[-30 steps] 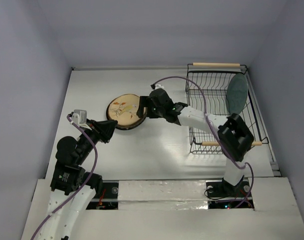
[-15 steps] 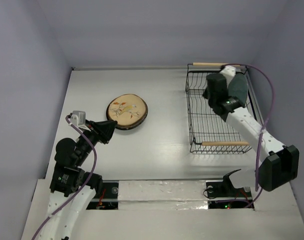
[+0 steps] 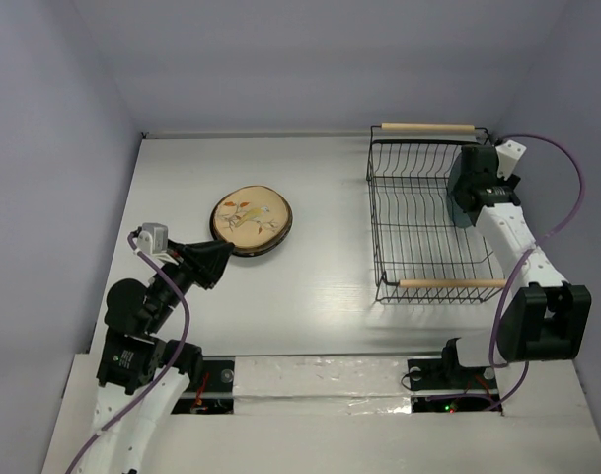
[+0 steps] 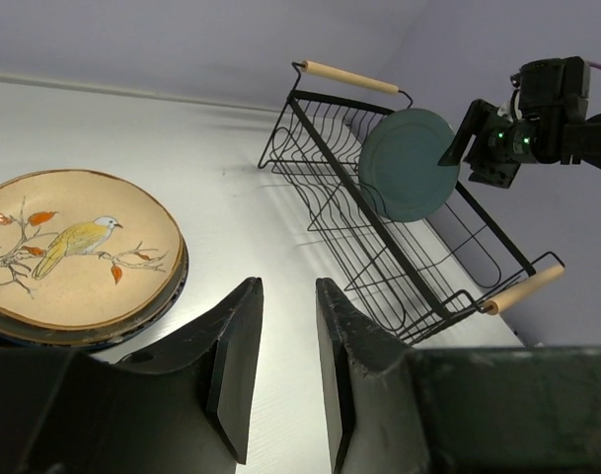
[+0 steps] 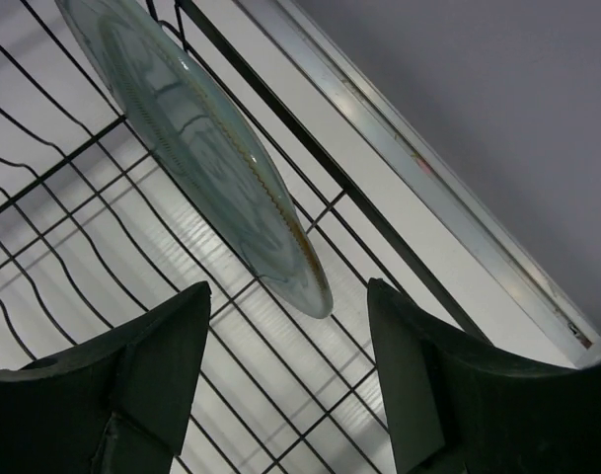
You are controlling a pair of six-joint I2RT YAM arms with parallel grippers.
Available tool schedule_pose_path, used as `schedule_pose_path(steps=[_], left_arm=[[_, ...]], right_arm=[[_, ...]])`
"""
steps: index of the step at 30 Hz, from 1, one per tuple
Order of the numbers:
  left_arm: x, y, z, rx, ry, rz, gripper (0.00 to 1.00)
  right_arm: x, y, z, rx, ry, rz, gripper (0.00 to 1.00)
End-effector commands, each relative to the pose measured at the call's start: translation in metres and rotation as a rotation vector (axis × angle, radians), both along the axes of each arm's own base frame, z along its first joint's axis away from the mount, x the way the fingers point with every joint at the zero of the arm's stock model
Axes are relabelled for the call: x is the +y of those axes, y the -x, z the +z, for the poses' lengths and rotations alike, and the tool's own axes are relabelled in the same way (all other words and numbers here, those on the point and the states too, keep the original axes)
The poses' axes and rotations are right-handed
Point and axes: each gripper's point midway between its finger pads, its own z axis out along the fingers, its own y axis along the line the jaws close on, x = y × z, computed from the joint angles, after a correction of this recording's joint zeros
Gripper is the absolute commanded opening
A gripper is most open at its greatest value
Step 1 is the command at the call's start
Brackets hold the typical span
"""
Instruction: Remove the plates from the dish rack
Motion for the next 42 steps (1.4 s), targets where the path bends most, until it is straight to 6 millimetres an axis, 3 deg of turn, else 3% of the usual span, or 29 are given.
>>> schedule_pose_path(steps=[1, 8, 13, 19, 28, 34, 38, 42], left_arm=[[-0.003, 0.006, 0.013, -0.062, 0.015, -0.025, 0.25], [-0.003, 0.008, 0.013, -0.066, 0.014, -0.028, 0.25], [-0.004, 0.008, 0.013, -0.062, 0.015, -0.034, 0.26], [-0.002, 0.006, 0.011, -0.052, 0.016, -0.016, 0.26], [-0.001, 0.006, 0.013, -0.056, 0.017, -0.01, 0.26], [-0.001, 0.007, 0.014, -0.06, 0.02, -0.009, 0.26], [-0.001, 0.007, 0.014, -0.058, 0.02, -0.009, 0.26], [0.0, 0.007, 0.014, -0.058, 0.02, -0.004, 0.26]], right_arm=[[-0.005, -0.001, 0.017, -0.008, 0.032, 0.015, 0.7], [-0.031, -0.005, 0.013, 0.038, 0.047, -0.044, 0.69], [-0.042, -0.023, 0.018, 0.002, 0.038, 0.021, 0.65], [-0.032, -0.041, 0.028, -0.062, 0.035, 0.168, 0.53], [-0.026, -0.05, 0.014, -0.027, 0.003, 0.236, 0.48], [-0.028, -0.05, 0.026, -0.037, 0.028, 0.234, 0.26], [-0.029, -0.049, 0.048, -0.066, 0.057, 0.247, 0.02], [-0.032, -0.045, 0.066, -0.076, 0.09, 0.246, 0.0]])
